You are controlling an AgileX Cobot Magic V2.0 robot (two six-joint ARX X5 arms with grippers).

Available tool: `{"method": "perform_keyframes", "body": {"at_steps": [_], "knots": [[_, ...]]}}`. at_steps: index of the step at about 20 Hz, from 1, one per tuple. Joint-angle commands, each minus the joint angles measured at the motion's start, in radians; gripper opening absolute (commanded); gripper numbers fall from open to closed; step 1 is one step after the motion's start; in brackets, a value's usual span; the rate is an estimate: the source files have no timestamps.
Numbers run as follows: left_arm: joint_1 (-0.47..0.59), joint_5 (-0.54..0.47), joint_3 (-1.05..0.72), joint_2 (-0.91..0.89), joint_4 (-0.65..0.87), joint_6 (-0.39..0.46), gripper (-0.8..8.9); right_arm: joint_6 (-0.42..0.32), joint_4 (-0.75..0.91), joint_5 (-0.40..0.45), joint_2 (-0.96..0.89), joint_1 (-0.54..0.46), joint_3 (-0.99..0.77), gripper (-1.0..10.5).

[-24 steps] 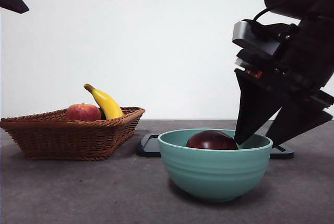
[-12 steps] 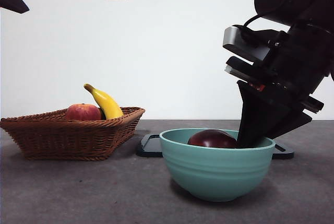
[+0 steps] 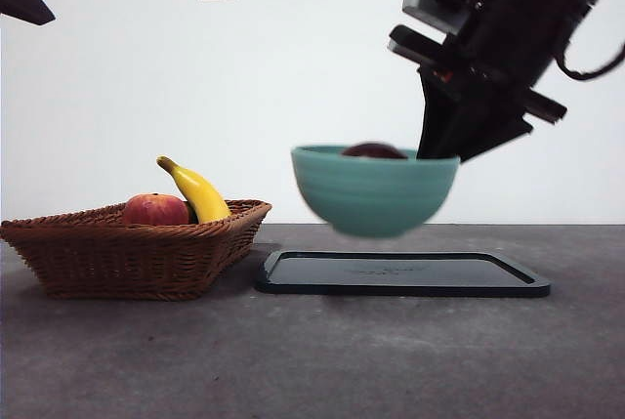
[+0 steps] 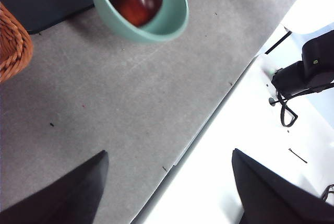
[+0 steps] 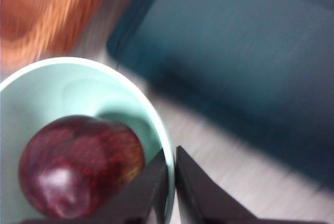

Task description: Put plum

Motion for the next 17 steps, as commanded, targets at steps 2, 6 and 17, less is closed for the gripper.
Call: {"method": "perform_keyframes", "body": {"at_steps": [2,6,17], "knots": [[-0.005,0.006,0.010,0.005,0.007,0.011,3.74,-0.024,-0.037,0.001,0.100,-0.045,0.151,0.1],[-0.005,0.006,0.010,0.005,0.006,0.011,3.74,-0.047,-0.061,0.000,0.251,-0.101,0.305,0.1],[-0.005,0.006,0.010,0.005,0.007,0.011,3.74,-0.049,0.027,-0.007,0.464,-0.161,0.342,0.1]]}}
